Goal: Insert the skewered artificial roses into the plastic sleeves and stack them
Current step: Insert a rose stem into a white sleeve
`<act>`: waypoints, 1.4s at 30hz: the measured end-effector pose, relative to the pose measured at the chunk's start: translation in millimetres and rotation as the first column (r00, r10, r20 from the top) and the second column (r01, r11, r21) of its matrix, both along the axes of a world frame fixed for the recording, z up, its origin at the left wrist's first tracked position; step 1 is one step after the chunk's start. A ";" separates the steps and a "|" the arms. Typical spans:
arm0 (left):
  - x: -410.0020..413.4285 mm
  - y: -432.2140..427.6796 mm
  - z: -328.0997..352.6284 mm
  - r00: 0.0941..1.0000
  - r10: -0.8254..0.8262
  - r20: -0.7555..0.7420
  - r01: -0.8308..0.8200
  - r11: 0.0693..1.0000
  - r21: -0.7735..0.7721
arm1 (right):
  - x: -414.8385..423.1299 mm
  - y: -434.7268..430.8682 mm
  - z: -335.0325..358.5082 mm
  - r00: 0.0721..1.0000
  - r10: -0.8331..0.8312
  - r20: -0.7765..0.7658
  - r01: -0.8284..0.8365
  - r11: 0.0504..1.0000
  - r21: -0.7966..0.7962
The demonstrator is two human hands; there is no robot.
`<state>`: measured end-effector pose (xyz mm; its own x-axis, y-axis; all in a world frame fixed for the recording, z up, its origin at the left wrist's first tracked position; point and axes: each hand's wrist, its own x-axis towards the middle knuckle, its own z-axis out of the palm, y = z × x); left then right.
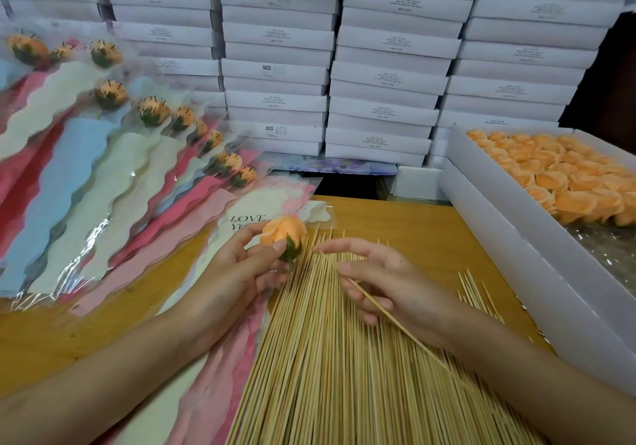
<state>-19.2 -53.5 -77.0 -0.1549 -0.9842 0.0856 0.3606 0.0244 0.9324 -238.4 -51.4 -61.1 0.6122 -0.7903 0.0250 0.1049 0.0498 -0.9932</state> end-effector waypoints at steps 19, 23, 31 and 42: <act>0.7 4.1 2.4 0.999 -0.031 -0.041 0.032 0.999 0.019 | 6.2 -0.6 -6.2 0.996 0.071 -0.050 -0.069 0.997 0.039; 0.9 3.5 2.2 1.000 -0.018 -0.018 0.018 1.000 0.015 | 6.4 0.8 -3.5 0.996 0.065 -0.056 -0.063 0.998 0.031; 2.1 3.9 1.1 1.000 -0.022 -0.017 0.022 1.000 0.010 | 7.5 2.6 -1.4 0.998 0.040 -0.048 -0.037 0.998 0.047; 1.3 5.9 2.3 1.000 -0.014 0.018 0.014 1.000 0.003 | 8.0 3.5 0.2 0.998 0.041 -0.042 -0.038 0.997 0.061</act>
<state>-17.9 -47.6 -74.8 -0.1700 -0.9822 0.0797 0.3438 0.0166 0.9389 -230.4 -47.9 -60.9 0.6423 -0.7649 -0.0490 0.0592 0.1133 -0.9918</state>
